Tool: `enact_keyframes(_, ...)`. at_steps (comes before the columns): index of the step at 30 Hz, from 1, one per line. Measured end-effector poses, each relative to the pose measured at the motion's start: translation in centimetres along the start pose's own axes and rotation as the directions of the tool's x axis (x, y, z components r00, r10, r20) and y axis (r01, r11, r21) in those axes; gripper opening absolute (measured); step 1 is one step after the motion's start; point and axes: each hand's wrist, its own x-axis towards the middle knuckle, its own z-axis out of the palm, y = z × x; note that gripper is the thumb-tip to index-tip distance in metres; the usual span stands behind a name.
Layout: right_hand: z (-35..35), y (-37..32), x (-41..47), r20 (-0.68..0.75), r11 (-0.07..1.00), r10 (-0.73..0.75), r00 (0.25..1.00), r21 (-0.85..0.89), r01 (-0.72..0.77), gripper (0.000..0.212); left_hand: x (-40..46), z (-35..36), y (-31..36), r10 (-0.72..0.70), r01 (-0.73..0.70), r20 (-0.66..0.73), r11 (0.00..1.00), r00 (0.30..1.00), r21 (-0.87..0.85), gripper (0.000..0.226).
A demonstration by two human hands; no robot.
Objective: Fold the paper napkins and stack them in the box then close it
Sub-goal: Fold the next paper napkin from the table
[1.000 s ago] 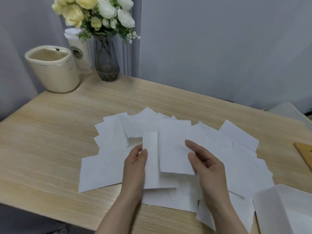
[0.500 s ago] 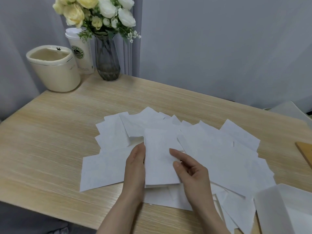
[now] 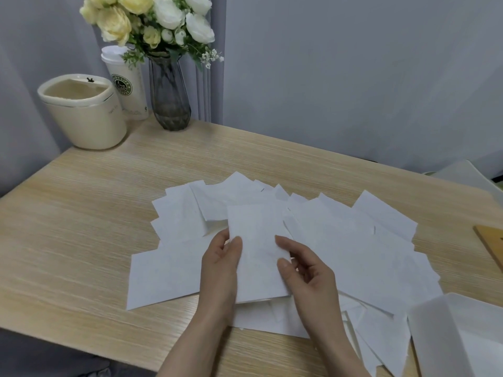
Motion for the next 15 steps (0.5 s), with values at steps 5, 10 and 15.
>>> enact_keyframes(5,-0.1,0.2,-0.2,-0.088,0.989,-0.038,0.995,-0.143,0.025,0.048,-0.1,0.3,0.1,0.036,-0.036,-0.021,0.999,0.999,-0.006,0.017)
enact_keyframes(10,0.0,0.3,-0.2,0.015,0.995,0.092,0.996,-0.042,-0.091,0.056,-0.3,1.1,0.2,0.044,-0.044,-0.019,0.999,0.999,-0.01,0.017)
enact_keyframes(15,0.5,0.3,-0.6,0.056,0.993,0.094,0.994,-0.078,-0.09,0.056,-0.9,1.9,-0.2,0.071,-0.072,0.01,0.996,0.997,0.056,0.027)
